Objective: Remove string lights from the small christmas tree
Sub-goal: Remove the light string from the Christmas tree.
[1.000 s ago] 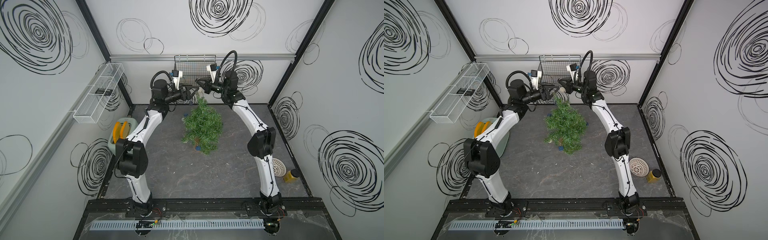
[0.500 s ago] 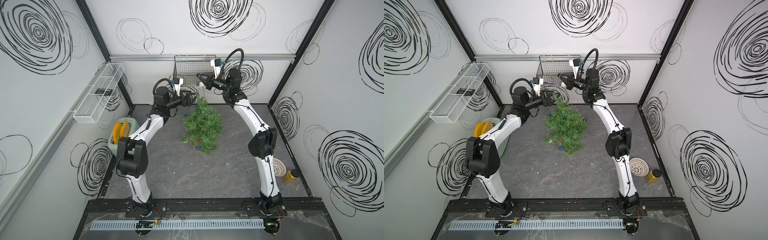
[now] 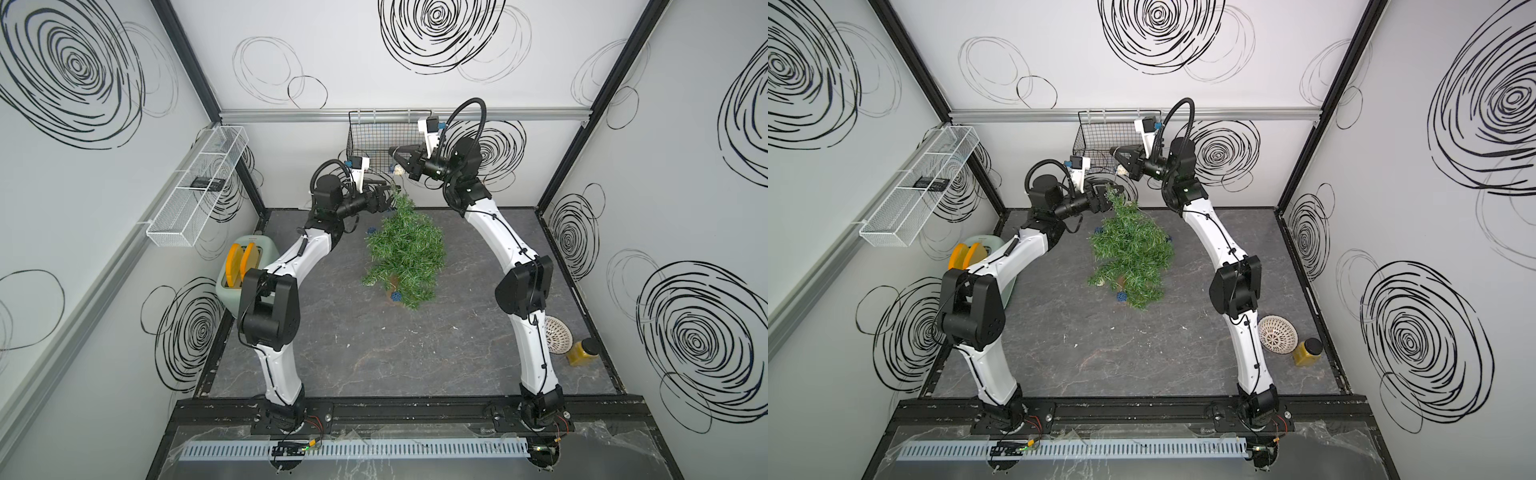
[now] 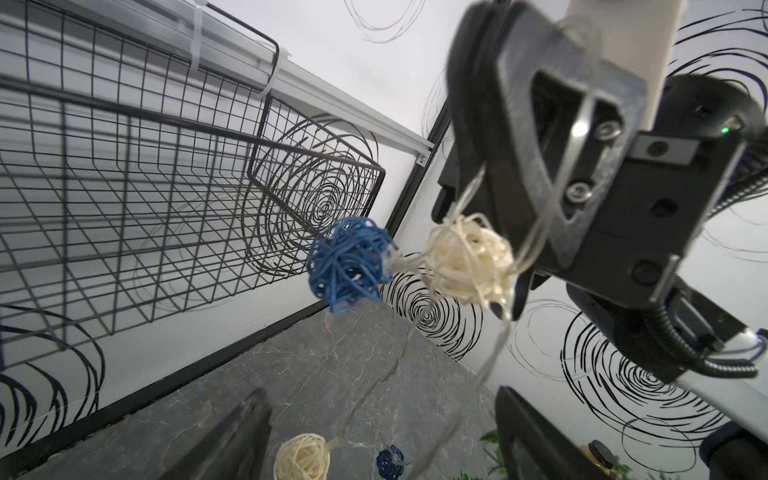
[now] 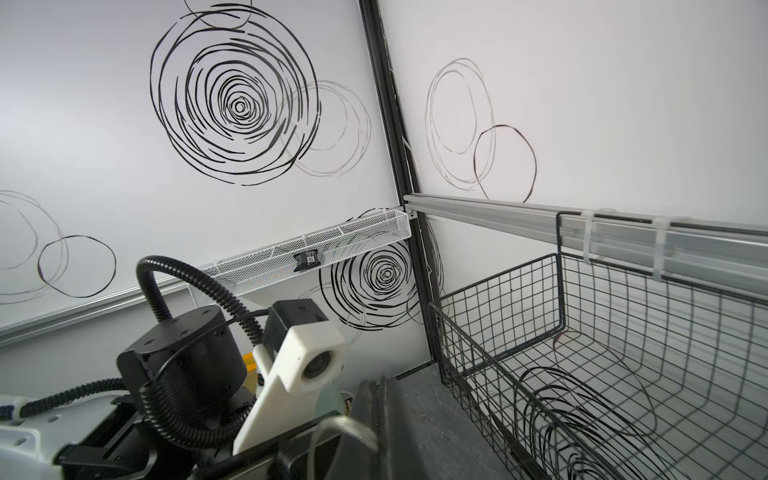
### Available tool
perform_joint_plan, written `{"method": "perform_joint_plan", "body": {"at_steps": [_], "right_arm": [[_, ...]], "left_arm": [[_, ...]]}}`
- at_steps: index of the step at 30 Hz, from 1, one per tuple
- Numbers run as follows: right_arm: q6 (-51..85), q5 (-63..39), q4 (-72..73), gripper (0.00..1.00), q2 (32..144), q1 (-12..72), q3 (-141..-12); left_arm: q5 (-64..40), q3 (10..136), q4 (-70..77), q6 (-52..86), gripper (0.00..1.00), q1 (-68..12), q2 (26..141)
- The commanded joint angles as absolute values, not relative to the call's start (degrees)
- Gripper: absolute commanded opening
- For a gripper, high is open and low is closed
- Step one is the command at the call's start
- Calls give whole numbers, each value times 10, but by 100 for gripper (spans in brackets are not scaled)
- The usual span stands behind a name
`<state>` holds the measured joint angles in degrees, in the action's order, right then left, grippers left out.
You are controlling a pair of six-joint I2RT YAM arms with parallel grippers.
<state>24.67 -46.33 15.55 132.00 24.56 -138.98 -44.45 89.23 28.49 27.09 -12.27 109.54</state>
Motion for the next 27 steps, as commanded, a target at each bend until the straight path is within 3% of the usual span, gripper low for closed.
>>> {"method": "perform_joint_plan", "body": {"at_steps": [1,27], "right_arm": [[254,-481,179,0,1304,251,-1409],[314,-510,244,0,1318,270,-1400]], "left_arm": [[-441,925,323,282,87,-125,1117],[-477,900,539,440,87,-121,1158]]}}
